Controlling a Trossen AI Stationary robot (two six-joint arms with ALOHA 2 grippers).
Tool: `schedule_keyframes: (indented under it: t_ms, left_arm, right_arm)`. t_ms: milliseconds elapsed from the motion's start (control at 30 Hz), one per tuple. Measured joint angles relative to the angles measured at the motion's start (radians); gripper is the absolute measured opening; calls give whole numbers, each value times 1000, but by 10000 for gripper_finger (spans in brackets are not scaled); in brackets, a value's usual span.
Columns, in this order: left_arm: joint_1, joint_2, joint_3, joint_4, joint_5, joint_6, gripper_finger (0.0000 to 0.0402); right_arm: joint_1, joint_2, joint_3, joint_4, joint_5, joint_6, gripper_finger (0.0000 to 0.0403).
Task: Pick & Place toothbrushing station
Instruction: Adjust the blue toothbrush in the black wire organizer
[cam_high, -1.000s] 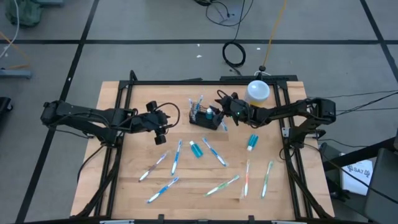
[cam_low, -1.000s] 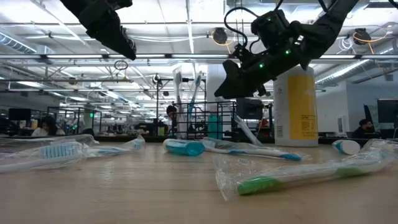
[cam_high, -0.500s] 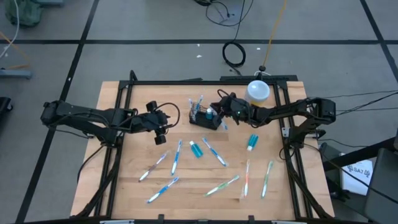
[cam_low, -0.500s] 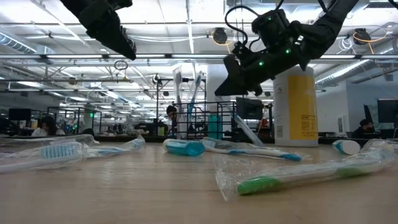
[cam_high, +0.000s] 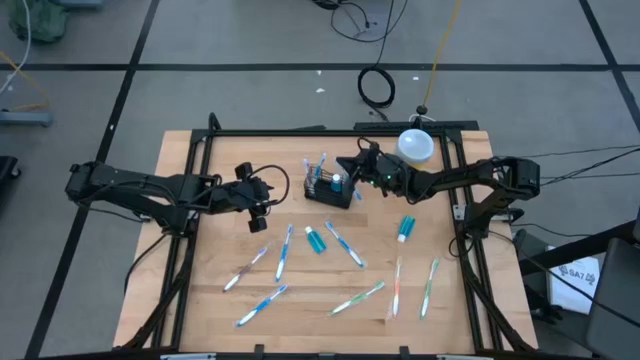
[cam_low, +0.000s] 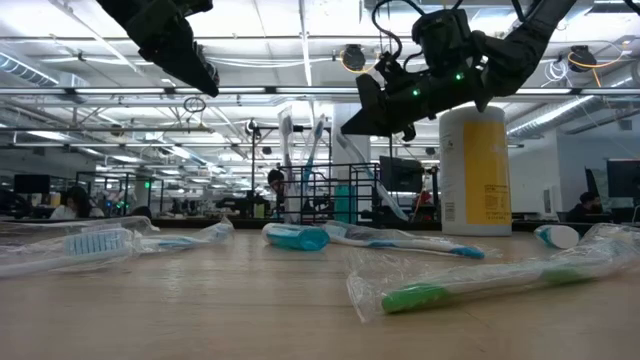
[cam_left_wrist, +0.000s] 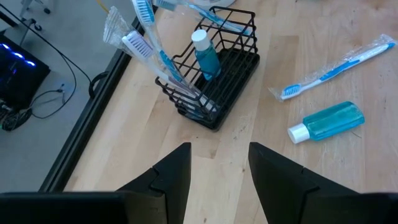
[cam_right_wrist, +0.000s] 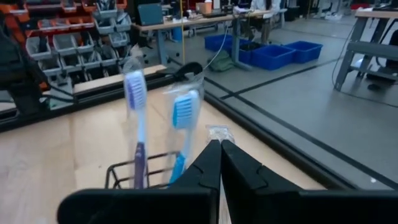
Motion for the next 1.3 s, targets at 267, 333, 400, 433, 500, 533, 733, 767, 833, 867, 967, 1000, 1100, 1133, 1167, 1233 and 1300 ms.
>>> schedule_keyframes:
  t_ms: [267, 333, 400, 433, 500, 533, 733, 767, 833, 867, 967, 1000, 1100, 1133, 1167, 1233, 1300]
  left_arm:
    - [0, 0, 0, -1, 0, 6, 168]
    - [0, 0, 0, 0, 0, 7, 168]
    - [0, 0, 0, -1, 0, 7, 168]
    - [0, 0, 0, -1, 0, 7, 168]
    - [0, 0, 0, -1, 0, 9, 168]
    - [0, 0, 0, -1, 0, 9, 168]
    - [0, 0, 0, -1, 0, 9, 168]
    - [0, 0, 0, -1, 0, 9, 168]
    - [0, 0, 0, -1, 0, 9, 168]
    - [0, 0, 0, -1, 0, 9, 168]
    - [0, 0, 0, -1, 0, 9, 168]
    - [0, 0, 0, -1, 0, 9, 168]
    - [0, 0, 0, -1, 1, 8, 168]
    - [0, 0, 0, -1, 3, 8, 168]
    - [0, 0, 0, -1, 11, 7, 168]
    - [0, 0, 0, -1, 21, 6, 168]
    - [0, 0, 0, -1, 26, 6, 168]
  right_arm:
    - [-14, 0, 0, 70, -2, -47, 1]
    - [-14, 0, 0, 104, -2, -60, 1]
    - [-14, 0, 0, 139, -2, -73, 1]
    - [-14, 0, 0, 152, -2, -75, 1]
    - [-14, 0, 0, 171, -2, -82, 1]
    - [-14, 0, 0, 177, -2, -90, 1]
    - [-14, 0, 0, 192, -2, -107, 0]
    - [-13, 0, 0, 192, -3, -115, 0]
    - [-9, 0, 0, 192, -22, -137, 0]
    - [-6, 0, 0, 196, -37, -149, 0]
    - [10, 0, 0, 222, -51, -153, 0]
    - [16, 0, 0, 231, -43, -152, 0]
    - [47, 0, 0, 253, 2, -183, 0]
    - [58, 0, 0, 257, 20, -201, 0]
    - [71, 0, 0, 257, 40, -216, 0]
    - [94, 0, 0, 248, 92, -235, 0]
    - [114, 0, 0, 242, 140, -253, 0]
